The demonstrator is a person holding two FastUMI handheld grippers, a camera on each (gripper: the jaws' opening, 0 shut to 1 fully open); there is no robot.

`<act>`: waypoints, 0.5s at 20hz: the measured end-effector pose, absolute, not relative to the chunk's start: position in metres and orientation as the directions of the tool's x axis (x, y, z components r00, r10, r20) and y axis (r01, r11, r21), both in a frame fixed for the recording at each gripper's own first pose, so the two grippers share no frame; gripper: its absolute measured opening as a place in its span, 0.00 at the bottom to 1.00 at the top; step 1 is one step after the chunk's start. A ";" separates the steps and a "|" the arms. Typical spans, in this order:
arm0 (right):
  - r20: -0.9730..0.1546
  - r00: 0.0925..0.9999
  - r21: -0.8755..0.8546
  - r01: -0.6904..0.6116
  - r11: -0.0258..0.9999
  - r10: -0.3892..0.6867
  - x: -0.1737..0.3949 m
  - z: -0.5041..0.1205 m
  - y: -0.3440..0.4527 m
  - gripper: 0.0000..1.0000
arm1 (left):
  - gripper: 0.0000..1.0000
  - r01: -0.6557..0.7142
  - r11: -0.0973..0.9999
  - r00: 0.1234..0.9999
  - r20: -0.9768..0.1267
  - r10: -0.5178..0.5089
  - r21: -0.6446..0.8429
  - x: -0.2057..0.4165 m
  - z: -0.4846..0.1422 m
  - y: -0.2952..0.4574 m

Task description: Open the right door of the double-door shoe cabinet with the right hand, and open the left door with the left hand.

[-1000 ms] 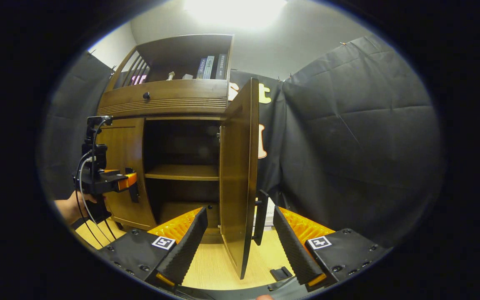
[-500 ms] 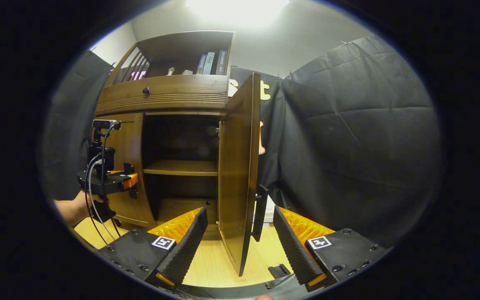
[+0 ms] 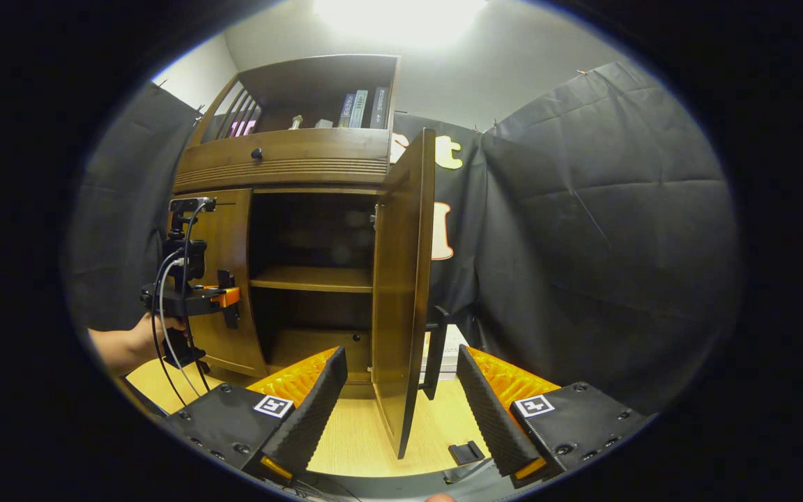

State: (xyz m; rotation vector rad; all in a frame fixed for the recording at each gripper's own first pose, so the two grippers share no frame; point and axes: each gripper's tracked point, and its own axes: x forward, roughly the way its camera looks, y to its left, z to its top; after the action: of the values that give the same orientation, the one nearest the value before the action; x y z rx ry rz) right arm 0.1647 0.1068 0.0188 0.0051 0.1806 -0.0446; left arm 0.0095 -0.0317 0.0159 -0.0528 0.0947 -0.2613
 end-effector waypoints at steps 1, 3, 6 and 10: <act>-0.178 0.983 0.005 0.035 0.999 -0.033 0.164 0.019 0.107 1.00 | 0.23 0.248 0.967 0.964 -0.086 -0.253 -0.062 0.003 0.020 -0.029; -0.175 0.984 0.010 0.010 1.000 -0.008 0.163 0.019 0.107 1.00 | 0.22 0.235 0.970 0.967 -0.088 -0.240 -0.060 -0.009 0.028 -0.024; -0.163 0.986 0.026 -0.033 0.999 0.037 0.159 0.021 0.107 0.97 | 0.22 0.221 0.974 0.969 -0.096 -0.225 -0.056 -0.031 0.030 -0.018; -0.145 0.984 0.051 -0.095 0.994 0.101 0.153 0.023 0.106 0.96 | 0.22 0.194 0.979 0.975 -0.097 -0.199 -0.059 -0.045 0.040 -0.009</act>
State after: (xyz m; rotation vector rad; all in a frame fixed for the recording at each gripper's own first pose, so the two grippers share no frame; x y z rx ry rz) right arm 0.1530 0.1058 0.0234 0.0438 0.1477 0.0987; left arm -0.0447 -0.0093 0.0405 -0.0495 0.1027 -0.1979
